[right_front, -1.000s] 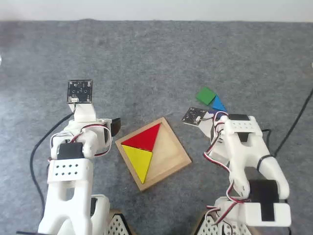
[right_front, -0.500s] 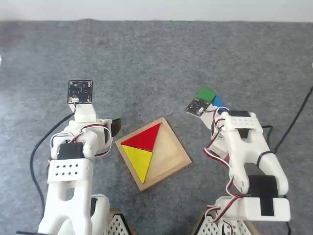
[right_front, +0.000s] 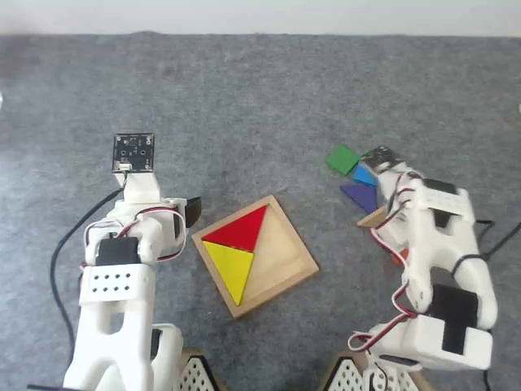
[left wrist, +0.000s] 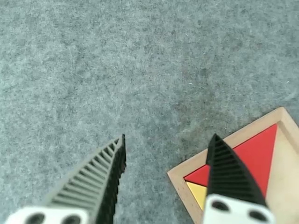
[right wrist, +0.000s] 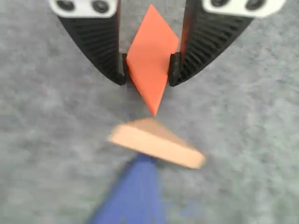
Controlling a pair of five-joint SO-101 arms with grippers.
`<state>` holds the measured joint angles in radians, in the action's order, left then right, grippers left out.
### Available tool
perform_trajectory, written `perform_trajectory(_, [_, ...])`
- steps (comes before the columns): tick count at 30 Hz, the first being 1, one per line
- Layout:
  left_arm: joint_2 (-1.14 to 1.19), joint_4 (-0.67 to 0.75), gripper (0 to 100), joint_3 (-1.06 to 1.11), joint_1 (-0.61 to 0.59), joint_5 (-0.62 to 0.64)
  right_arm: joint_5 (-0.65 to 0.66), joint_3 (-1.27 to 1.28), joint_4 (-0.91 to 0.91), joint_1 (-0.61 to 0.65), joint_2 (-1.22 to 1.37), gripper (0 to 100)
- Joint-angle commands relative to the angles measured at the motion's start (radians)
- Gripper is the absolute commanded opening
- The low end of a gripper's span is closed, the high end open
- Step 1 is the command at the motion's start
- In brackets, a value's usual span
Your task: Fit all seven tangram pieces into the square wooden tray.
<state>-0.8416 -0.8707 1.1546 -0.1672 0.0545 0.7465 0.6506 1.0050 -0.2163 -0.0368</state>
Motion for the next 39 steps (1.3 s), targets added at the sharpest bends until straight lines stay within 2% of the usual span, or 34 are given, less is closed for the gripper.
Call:
perform_trajectory(1, [-0.028,0.025,27,0.004,-0.006,0.011,-0.025,-0.109,-0.008,-0.102,-0.001,8.4])
perform_trajectory(15, [-0.028,0.041,27,0.015,-0.006,0.012,-0.031,-0.181,-0.015,-0.390,-0.001,8.4])
perform_trajectory(20, [-0.028,0.041,27,0.015,-0.006,0.012,-0.083,-0.181,-0.016,-0.424,-0.001,9.7])
perform_trajectory(27, [-0.028,0.041,27,0.015,-0.006,0.011,-0.091,-0.173,0.050,-0.424,-0.008,28.4])
perform_trajectory(34, [-0.028,0.041,27,0.015,-0.006,0.008,-0.094,-0.173,0.041,-0.432,-0.002,28.4])
perform_trajectory(39, [-0.028,0.041,27,0.015,-0.006,0.008,-0.095,-0.169,0.041,-0.504,-0.002,28.4])
